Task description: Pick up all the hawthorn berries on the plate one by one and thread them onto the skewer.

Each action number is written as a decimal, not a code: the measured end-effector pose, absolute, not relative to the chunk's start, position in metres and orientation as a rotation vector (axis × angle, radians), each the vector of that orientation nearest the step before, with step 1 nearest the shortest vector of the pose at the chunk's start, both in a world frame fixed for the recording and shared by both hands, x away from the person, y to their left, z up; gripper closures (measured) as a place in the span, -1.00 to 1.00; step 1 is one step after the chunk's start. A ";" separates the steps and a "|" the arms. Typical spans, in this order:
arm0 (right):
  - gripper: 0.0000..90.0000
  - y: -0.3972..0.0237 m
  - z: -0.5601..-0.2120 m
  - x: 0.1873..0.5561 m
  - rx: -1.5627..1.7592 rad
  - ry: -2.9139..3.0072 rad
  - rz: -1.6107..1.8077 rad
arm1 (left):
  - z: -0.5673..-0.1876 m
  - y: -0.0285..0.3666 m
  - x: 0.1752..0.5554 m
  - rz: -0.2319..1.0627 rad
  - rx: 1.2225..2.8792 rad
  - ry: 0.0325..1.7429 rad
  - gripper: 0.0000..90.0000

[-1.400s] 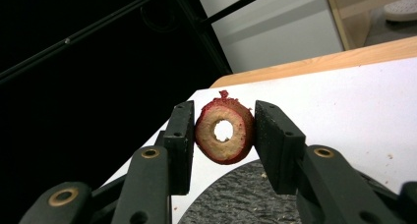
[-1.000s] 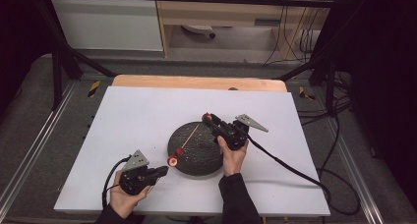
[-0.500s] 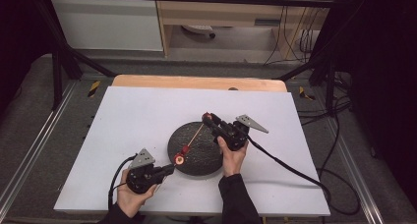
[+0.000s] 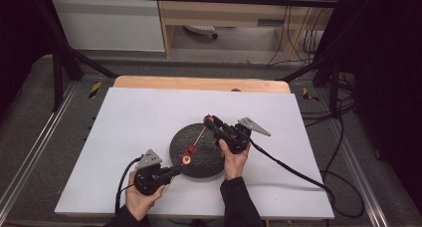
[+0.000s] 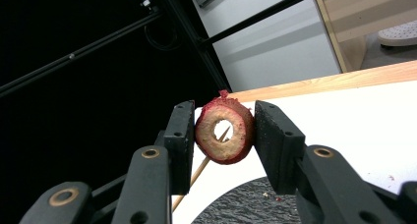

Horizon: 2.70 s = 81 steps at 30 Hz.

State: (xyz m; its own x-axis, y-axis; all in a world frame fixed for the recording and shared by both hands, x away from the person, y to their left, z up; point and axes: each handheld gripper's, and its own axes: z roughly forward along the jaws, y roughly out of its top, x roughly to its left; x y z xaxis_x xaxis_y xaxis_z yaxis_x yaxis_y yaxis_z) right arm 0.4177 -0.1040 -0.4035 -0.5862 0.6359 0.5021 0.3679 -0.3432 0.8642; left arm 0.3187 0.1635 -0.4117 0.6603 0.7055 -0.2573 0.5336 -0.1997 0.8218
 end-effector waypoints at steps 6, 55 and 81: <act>0.37 -0.102 -0.406 0.416 1.329 1.681 2.044 | -0.411 0.158 0.319 0.244 1.845 0.995 0.96; 0.37 -0.092 -0.421 0.403 1.335 1.809 2.025 | -0.412 0.150 0.337 0.287 1.843 0.964 0.96; -0.58 -0.128 -0.410 0.404 1.284 2.075 1.743 | -0.416 0.170 0.332 0.292 1.889 0.924 0.96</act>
State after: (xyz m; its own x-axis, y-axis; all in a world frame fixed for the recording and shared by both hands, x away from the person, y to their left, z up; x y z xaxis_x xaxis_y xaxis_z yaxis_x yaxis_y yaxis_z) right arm 0.4041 -0.1283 -0.4102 -0.6252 0.6721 0.3968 0.5066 -0.0373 0.8613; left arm 0.3322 0.1700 -0.4155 0.6823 0.7076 -0.1837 0.4734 -0.2361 0.8486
